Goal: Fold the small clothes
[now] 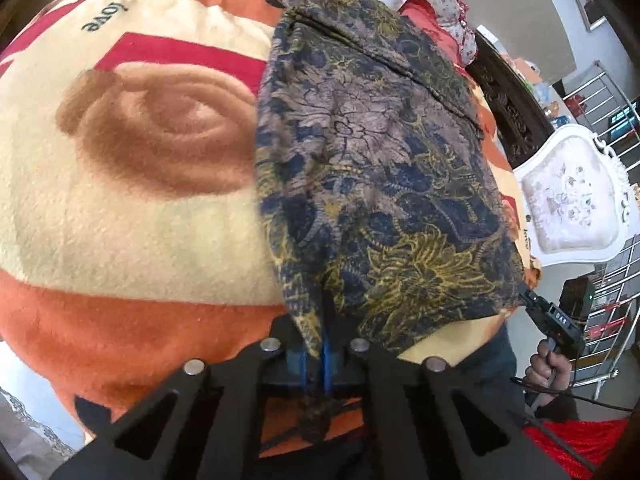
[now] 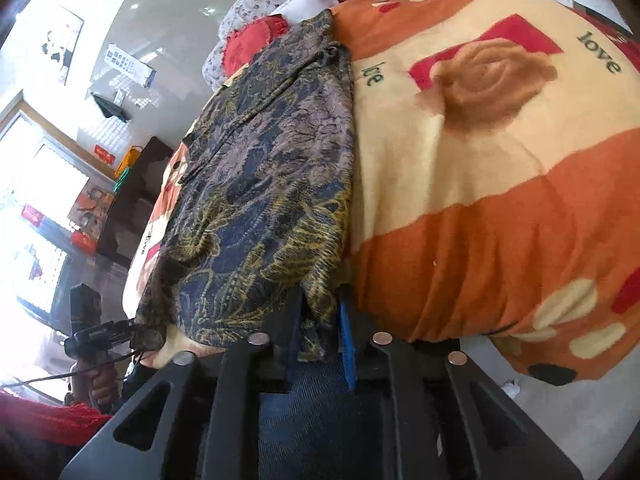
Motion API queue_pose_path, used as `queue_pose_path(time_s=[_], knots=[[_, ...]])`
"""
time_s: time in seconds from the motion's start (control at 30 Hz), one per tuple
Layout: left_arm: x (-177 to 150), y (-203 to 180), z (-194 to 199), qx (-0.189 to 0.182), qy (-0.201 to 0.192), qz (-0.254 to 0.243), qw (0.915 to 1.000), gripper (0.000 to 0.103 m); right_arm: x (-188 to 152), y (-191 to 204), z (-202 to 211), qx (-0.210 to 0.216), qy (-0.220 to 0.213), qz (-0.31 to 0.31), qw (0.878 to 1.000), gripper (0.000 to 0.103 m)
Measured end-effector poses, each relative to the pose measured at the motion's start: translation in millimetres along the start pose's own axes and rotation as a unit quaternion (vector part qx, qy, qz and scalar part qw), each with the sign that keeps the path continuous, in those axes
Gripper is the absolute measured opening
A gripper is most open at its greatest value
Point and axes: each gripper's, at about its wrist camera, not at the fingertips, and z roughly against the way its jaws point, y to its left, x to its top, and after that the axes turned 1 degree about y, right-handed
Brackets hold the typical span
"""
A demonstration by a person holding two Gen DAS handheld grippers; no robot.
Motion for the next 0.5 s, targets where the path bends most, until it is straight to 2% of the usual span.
queue_pose_path(time_s=[0.17, 0.27, 0.5], knots=[[-2, -5, 35, -0.007, -0.023, -0.026, 0.9994, 0.003, 0, 19, 34, 0.006, -0.013, 0.056, 0.998, 0.0], [-1, 1, 57, -0.022, -0.035, -0.019, 0.999, 0.003, 3, 28, 67, 0.005, -0.028, 0.084, 0.996, 0.0], [-20, 19, 80, -0.044, -0.012, -0.009, 0.9989, 0.003, 3, 29, 107, 0.011, -0.022, 0.1, 0.995, 0.0]])
